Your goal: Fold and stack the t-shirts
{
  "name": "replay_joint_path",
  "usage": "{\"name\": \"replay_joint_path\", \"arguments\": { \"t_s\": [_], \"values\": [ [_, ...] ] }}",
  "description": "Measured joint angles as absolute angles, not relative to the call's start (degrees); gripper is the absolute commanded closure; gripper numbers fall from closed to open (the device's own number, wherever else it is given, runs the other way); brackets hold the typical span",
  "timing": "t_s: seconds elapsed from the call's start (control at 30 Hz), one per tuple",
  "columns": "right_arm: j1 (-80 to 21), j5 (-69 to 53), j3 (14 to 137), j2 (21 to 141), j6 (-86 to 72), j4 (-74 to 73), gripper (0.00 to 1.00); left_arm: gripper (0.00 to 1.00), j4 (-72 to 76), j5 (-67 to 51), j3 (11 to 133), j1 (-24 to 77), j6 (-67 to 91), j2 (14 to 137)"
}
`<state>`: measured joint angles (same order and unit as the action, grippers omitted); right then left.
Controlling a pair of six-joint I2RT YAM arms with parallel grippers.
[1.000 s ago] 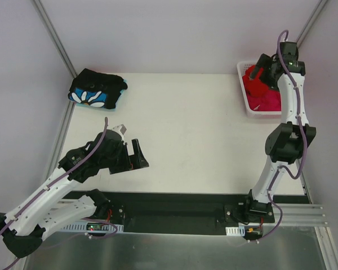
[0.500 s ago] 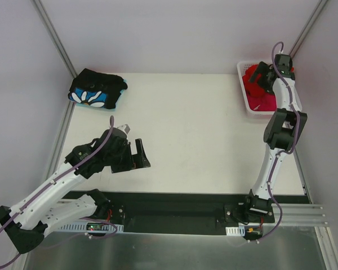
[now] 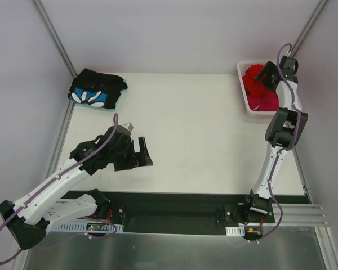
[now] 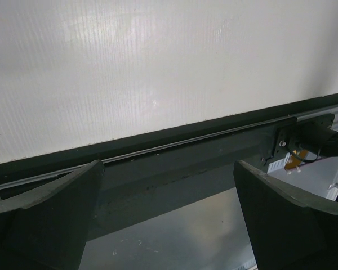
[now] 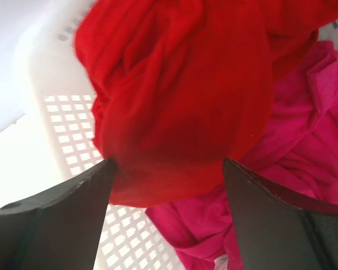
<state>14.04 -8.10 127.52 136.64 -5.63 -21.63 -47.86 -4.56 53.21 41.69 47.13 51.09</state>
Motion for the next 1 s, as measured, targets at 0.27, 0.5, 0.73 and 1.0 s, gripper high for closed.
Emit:
{"name": "replay_joint_path", "arguments": {
  "t_s": [0.27,0.5,0.73,1.0],
  "values": [
    [14.50,-9.67,127.52,140.20,-9.30,-21.04,0.71,0.01,-47.40,-5.67,53.89,41.69,47.16,50.74],
    [14.50,-10.76,127.52,140.66,-11.70,-20.75,0.99,0.01,-47.37,-6.04,54.41,41.69,47.16,50.70],
    [14.52,-10.85,127.04,138.30,-11.66,-21.98,0.99,0.01,-47.24,-6.11,54.50,41.69,47.29,50.52],
    [15.64,-15.27,127.70,124.62,-16.60,-20.47,0.99,0.01,-46.59,-6.17,54.04,41.69,47.57,46.33]
  ]
}}
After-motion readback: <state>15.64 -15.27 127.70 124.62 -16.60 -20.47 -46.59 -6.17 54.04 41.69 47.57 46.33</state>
